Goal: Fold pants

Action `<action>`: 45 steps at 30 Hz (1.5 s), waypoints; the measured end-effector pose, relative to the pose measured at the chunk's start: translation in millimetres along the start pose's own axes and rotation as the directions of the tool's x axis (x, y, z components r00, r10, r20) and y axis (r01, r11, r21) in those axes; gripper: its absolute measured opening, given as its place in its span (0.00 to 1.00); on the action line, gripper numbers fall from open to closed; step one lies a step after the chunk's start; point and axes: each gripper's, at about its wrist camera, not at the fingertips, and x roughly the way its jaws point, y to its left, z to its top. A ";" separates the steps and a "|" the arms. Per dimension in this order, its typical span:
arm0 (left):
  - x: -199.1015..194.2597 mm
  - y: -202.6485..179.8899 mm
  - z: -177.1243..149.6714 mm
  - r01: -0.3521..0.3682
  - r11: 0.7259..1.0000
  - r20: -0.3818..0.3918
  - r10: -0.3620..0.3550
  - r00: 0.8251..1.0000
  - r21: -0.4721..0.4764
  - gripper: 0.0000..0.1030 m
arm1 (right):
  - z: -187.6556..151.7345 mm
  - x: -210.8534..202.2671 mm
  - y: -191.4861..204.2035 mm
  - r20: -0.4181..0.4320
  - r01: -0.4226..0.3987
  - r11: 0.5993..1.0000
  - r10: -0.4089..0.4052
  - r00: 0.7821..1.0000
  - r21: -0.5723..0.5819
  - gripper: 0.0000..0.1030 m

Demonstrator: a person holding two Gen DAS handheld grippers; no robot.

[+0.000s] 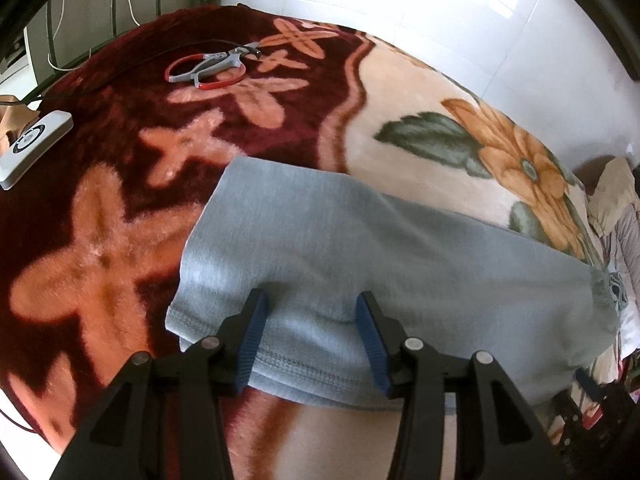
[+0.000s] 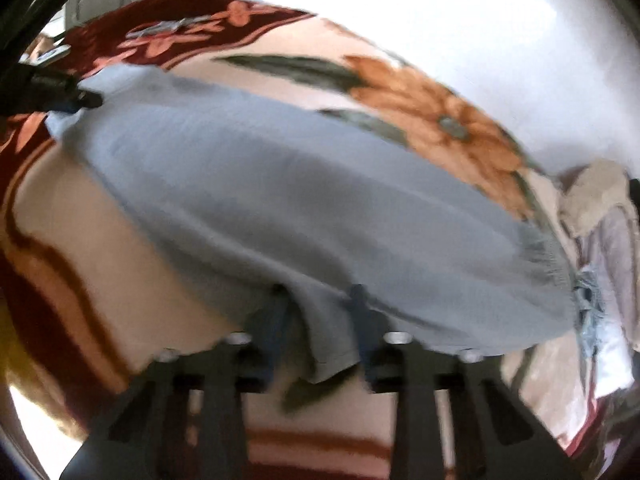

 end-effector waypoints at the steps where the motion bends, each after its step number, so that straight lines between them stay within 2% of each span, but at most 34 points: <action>1: 0.4 -0.7 -0.6 -0.004 1.000 0.006 0.004 1.000 0.009 0.48 | -1.2 0.8 0.1 -0.016 -0.016 1.000 0.016 1.000 0.006 0.09; 2: 0.1 -0.8 -0.9 -0.007 1.000 0.009 0.007 1.000 0.015 0.48 | -3.6 -0.2 -0.9 -0.024 -0.017 1.000 0.017 1.000 0.010 0.05; 6: -0.3 -1.5 -2.0 -0.017 0.999 0.024 0.016 1.000 0.027 0.48 | -10.5 -16.4 -9.5 -0.011 -0.029 0.999 0.029 1.000 0.038 0.03; 10: -0.4 -1.4 -2.4 -0.021 0.999 0.030 0.020 0.999 0.030 0.48 | -14.7 -24.5 -8.7 -0.021 -0.063 0.998 0.064 0.998 0.031 0.03; 17: 0.9 -0.4 -2.2 -0.038 0.998 0.044 0.036 0.998 0.041 0.48 | -29.5 3.2 -1.5 -0.109 -0.121 0.992 0.125 0.986 0.043 0.04; 22: -2.6 -3.2 -1.5 -0.052 0.998 0.051 0.050 0.997 0.044 0.49 | -22.1 -7.4 -5.8 -0.125 -0.184 0.982 0.187 0.974 0.031 0.09; 25: -7.6 -5.3 -0.1 -0.047 0.998 0.063 0.045 0.997 0.039 0.51 | -6.0 -28.1 -15.6 -0.097 -0.309 0.950 0.313 0.945 0.053 0.09; 28: -9.7 -7.5 -0.5 -0.021 0.999 0.069 0.019 0.997 0.029 0.53 | 17.4 -34.2 -21.7 -0.068 -0.330 0.944 0.330 0.941 0.015 0.15; 30: -7.1 -9.9 -2.3 -0.033 0.999 0.067 0.030 0.997 0.043 0.55 | 39.3 -29.2 -25.9 -0.046 -0.333 0.943 0.333 0.942 0.008 0.22; 33: -0.7 -10.9 -5.9 -0.070 0.995 0.071 0.065 0.995 0.077 0.55 | 74.0 -6.9 -28.4 -0.026 -0.338 0.941 0.338 0.941 0.012 0.25; 35: 0.0 -10.6 -6.8 -0.075 0.994 0.082 0.068 0.994 0.084 0.56 | 96.4 17.1 -28.9 -0.044 -0.385 0.922 0.387 0.921 0.048 0.25; 37: 1.7 -10.1 -7.0 -0.075 0.994 0.086 0.068 0.994 0.084 0.57 | 113.7 41.0 -24.9 -0.070 -0.455 0.886 0.461 0.885 0.086 0.25; 38: 2.2 -10.0 -6.8 -0.075 0.993 0.086 0.068 0.994 0.087 0.57 | 120.2 52.8 -23.8 -0.087 -0.461 0.882 0.468 0.879 0.095 0.25; 41: 3.3 -8.8 -5.8 -0.069 0.994 0.091 0.061 0.994 0.089 0.58 | 132.5 86.6 -12.6 -0.136 -0.421 0.901 0.433 0.891 0.104 0.25; 45: 4.8 -5.7 -5.8 -0.053 0.995 0.090 0.046 0.995 0.086 0.59 | 143.6 109.9 -19.0 -0.088 -0.419 0.883 0.444 0.891 0.212 0.25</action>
